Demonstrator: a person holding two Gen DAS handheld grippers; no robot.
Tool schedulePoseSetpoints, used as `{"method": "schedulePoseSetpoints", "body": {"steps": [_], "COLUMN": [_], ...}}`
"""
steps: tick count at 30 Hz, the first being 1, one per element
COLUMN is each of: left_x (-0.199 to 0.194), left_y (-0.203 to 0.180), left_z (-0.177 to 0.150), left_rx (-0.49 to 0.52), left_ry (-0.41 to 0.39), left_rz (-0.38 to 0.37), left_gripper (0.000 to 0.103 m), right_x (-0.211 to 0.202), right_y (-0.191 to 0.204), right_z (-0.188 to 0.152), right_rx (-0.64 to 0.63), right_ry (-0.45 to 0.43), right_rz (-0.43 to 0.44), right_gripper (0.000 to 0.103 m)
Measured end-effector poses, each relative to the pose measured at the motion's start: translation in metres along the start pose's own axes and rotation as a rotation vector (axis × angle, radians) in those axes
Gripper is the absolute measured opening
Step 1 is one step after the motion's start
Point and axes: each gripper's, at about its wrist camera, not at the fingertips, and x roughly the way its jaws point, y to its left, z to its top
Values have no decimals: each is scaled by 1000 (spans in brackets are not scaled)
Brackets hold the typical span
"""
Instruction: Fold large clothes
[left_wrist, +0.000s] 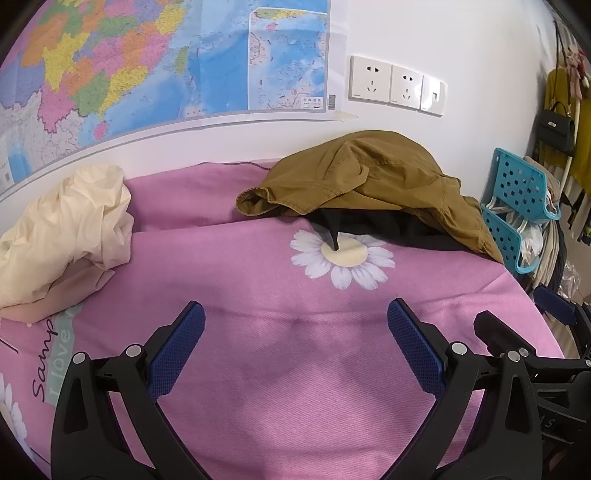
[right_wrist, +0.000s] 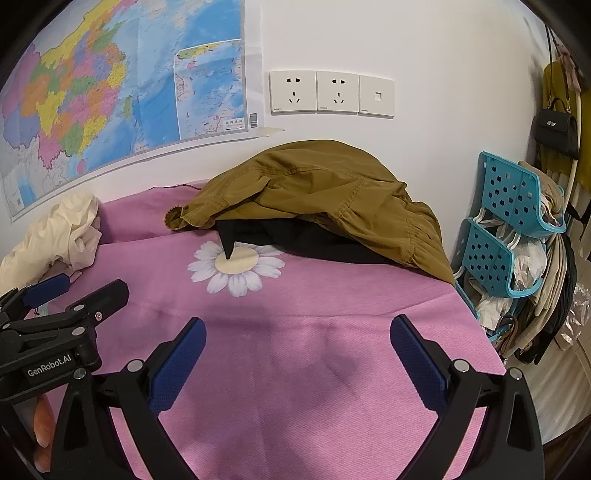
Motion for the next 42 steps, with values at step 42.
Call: {"method": "schedulePoseSetpoints", "body": {"steps": [42], "left_x": [21], "left_y": [1], "left_z": [0], "left_rx": [-10], "left_ry": [56], "left_rz": [-19], "left_gripper": [98], "right_x": [9], "right_y": [-2], "right_z": [11], "right_rx": [-45], "right_ry": [1], "right_rz": [21], "right_gripper": [97]}}
